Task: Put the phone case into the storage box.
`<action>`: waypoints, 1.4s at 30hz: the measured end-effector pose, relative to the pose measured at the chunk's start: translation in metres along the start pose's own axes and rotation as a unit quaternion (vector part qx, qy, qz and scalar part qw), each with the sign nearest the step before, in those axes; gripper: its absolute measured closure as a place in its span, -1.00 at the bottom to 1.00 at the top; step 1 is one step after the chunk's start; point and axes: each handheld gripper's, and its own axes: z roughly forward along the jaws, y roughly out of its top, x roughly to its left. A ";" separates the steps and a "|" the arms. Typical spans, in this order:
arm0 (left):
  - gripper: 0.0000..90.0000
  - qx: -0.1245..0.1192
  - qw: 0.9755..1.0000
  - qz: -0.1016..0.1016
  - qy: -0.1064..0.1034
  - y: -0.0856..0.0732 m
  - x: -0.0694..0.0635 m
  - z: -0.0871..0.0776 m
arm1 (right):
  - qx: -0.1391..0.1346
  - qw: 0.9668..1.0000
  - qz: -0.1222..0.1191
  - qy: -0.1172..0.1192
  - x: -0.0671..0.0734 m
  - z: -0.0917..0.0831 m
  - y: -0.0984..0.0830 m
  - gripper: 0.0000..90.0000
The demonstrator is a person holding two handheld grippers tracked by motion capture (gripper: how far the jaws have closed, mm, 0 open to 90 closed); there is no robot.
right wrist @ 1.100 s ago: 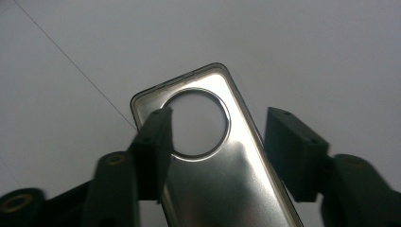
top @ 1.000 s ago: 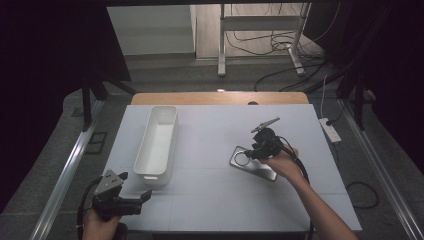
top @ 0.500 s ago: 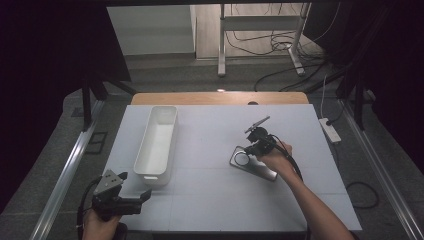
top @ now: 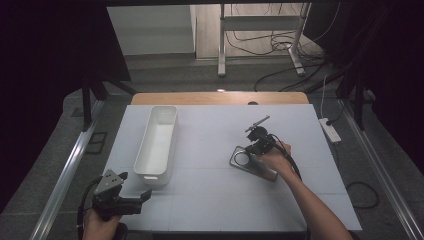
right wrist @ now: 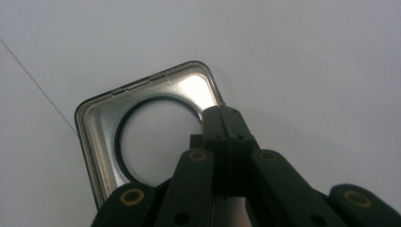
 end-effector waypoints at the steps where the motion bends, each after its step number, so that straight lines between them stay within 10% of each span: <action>1: -0.98 0.000 1.000 0.000 0.001 0.000 0.000 0.000 | -0.001 1.000 -0.001 -0.001 -0.001 0.000 0.000 0.99; 32: -0.98 0.002 1.000 0.002 0.001 0.000 0.000 0.000 | -0.006 0.998 0.054 -0.021 -0.019 -0.006 -0.007 0.98; 42: -0.98 0.002 1.000 0.003 0.001 0.000 -0.001 0.000 | -0.030 0.999 0.042 -0.016 -0.011 -0.025 -0.008 0.57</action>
